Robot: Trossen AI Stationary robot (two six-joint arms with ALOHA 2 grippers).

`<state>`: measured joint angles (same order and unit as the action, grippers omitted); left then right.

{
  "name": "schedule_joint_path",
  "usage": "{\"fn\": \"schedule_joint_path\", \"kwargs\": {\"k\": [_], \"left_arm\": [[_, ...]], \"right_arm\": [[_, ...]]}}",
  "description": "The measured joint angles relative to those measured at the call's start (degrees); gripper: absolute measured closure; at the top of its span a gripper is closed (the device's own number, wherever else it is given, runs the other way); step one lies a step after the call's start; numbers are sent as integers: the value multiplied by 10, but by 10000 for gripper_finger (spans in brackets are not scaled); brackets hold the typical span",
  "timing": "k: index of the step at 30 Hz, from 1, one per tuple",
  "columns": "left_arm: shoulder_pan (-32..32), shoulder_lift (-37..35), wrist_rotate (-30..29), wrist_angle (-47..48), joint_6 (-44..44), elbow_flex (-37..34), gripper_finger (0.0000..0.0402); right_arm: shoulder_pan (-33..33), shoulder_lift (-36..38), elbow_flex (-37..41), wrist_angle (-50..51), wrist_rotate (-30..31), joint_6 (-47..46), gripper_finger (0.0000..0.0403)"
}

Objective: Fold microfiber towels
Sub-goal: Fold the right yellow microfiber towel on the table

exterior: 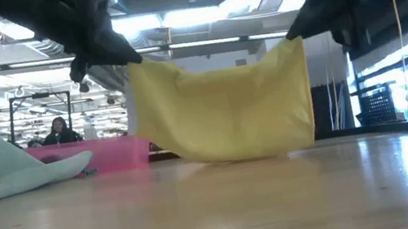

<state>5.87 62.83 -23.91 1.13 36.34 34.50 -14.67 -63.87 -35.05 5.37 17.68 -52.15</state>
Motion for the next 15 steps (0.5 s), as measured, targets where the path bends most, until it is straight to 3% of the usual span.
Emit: {"fn": "schedule_joint_path", "kwargs": {"k": [8,15], "left_arm": [[88,37,7,55,138,-41,402],[177,70,-4,37,290,-83,401]], "right_arm": [[-12,-65,40,38,-104,-32,387],[-26,-114,47,-62,-131,-16,387]]}}
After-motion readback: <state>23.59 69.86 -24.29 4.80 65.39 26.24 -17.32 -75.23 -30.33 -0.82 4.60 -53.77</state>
